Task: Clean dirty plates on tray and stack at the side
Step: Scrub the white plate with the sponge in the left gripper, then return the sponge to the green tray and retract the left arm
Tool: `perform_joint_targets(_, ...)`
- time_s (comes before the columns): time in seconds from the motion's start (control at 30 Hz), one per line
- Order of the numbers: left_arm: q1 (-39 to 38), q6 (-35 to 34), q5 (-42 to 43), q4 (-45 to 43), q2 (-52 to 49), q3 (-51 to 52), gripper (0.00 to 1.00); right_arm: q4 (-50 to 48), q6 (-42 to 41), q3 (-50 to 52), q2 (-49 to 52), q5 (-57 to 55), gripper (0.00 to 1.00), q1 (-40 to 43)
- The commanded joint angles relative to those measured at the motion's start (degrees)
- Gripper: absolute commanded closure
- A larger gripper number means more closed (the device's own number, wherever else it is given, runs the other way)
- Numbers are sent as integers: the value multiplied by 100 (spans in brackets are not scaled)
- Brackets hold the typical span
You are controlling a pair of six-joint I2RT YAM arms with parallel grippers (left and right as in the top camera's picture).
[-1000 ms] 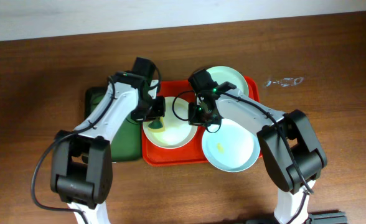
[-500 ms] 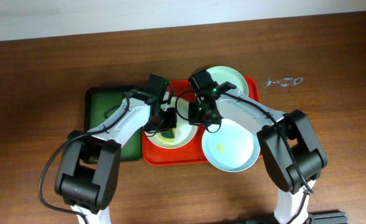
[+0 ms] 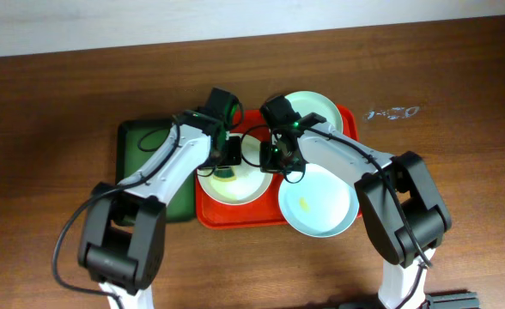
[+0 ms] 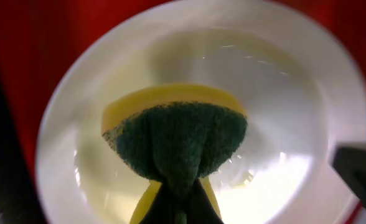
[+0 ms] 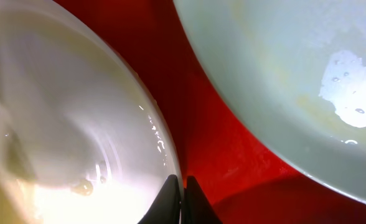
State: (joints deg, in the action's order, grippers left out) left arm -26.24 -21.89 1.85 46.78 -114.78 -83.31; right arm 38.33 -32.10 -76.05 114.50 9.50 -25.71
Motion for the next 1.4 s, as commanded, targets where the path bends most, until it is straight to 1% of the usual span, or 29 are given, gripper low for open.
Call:
perform_joint_targets(0.0,-61,90,-428,-42,-549,-79,100,-22,11,20,-22,15,96,-57)
perform_joint_targets(0.03,-61,90,-409,-44,-643,-79,100,-22,11,20,-22,15,96,-57)
perform_joint_targets(0.1,-74,92,-59,-50,-780,-79,100,-24,11,20,-22,15,96,-59)
perform_joint_targets(0.17,-76,236,743,-144,-811,-79,100,-24,11,20,-22,17,96,-57)
perform_joint_targets(0.23,-70,717,1762,-199,-758,-129,100,-24,11,20,-22,17,96,-57)
perform_joint_targets(0.27,-44,748,1851,-107,-693,-184,100,-22,13,20,-22,17,96,-57)
perform_joint_targets(0.3,-13,748,1797,-7,-608,-243,100,-20,13,20,-22,17,96,-57)
perform_joint_targets(0.37,83,741,1355,160,-282,-321,100,-20,13,20,-22,17,96,-57)
perform_joint_targets(0.5,313,743,140,389,330,-321,100,-22,11,20,-22,17,96,-57)
perform_joint_targets(0.53,317,743,-50,437,365,-321,100,-22,11,20,-22,17,96,-57)
perform_joint_targets(0.63,323,732,-1239,758,380,-321,100,-20,11,20,-22,17,96,-57)
perform_joint_targets(0.67,341,697,-1473,846,389,-323,100,-22,11,20,-22,17,96,-57)
perform_joint_targets(0.8,841,702,-1622,1163,393,-321,100,-22,13,20,-22,15,95,-57)
perform_joint_targets(0.83,1051,702,-1569,1228,393,-321,100,-22,11,20,-22,15,95,-57)
perform_joint_targets(0.87,1292,708,-1287,1246,393,-321,100,-22,13,20,-22,13,95,-57)
perform_joint_targets(0.9,1478,859,-1014,1244,391,-308,100,-24,13,20,-22,15,95,-57)
perform_joint_targets(0.97,1716,903,-1023,1239,391,-247,100,-31,11,20,-22,15,95,-57)
perform_joint_targets(1.07,1893,964,-1023,1012,391,153,100,-24,13,20,-22,15,95,-57)
perform_joint_targets(1.13,1906,975,-1023,651,389,575,100,-24,13,20,-22,15,95,-57)
perform_joint_targets(1.17,1906,1099,-1023,437,389,767,100,-26,11,20,-22,15,95,-57)
perform_joint_targets(1.23,1928,1130,-1084,295,389,929,100,-26,13,20,-22,15,95,-57)
perform_joint_targets(1.27,1928,1132,-1071,297,391,927,96,-28,13,20,-22,15,95,-57)
perform_joint_targets(1.3,1928,1130,-1064,363,391,881,75,-39,13,20,-22,15,95,-57)
perform_joint_targets(1.33,1930,1123,-1064,516,391,776,56,-42,13,20,-22,15,90,-57)
perform_joint_targets(1.37,1943,1058,-1062,787,393,560,42,-44,13,20,-22,15,77,-57)
